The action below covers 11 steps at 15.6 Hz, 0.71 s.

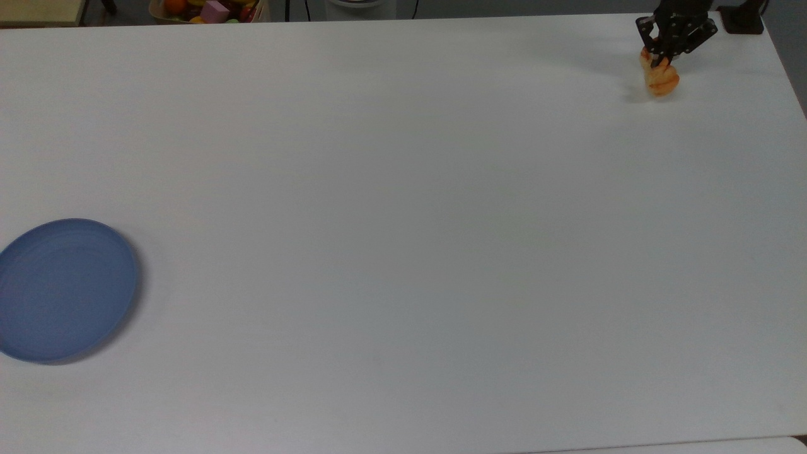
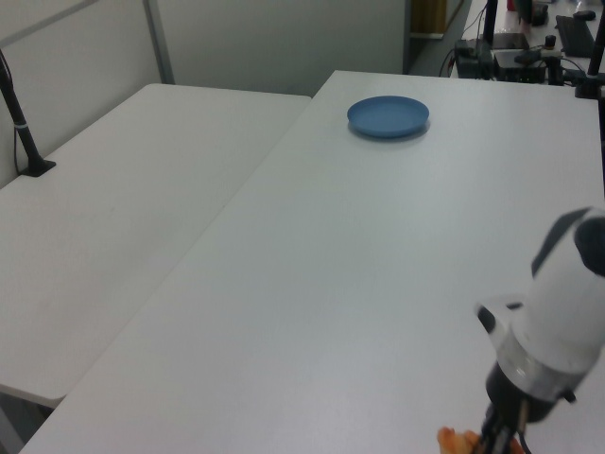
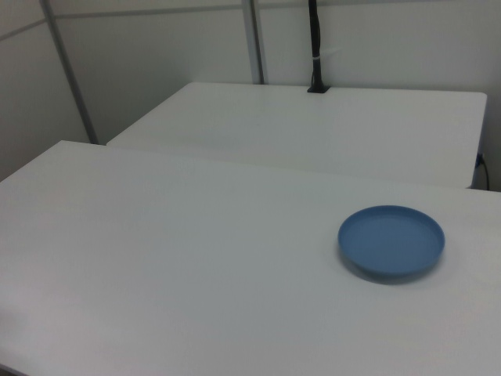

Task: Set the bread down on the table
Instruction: 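Carry the bread roll away from the plate across the table, then lower the bread roll onto the table and open the gripper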

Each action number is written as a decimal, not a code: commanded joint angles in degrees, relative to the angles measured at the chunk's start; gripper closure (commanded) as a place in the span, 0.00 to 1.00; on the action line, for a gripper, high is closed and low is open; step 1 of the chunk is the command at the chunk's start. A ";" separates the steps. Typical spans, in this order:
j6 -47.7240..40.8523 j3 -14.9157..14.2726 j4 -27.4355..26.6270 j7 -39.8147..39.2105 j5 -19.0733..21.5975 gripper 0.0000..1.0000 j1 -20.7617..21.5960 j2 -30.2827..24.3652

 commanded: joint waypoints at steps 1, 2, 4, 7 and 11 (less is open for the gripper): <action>0.04 -4.79 5.65 3.81 -3.01 0.98 5.74 5.32; 0.04 -5.32 6.18 3.90 -3.45 0.97 6.01 6.20; -0.05 -5.50 6.71 3.81 -4.50 0.79 6.01 7.35; -0.14 -5.50 6.71 3.90 -5.39 0.58 6.01 8.23; -0.31 -5.50 6.80 3.73 -4.68 0.58 5.31 8.14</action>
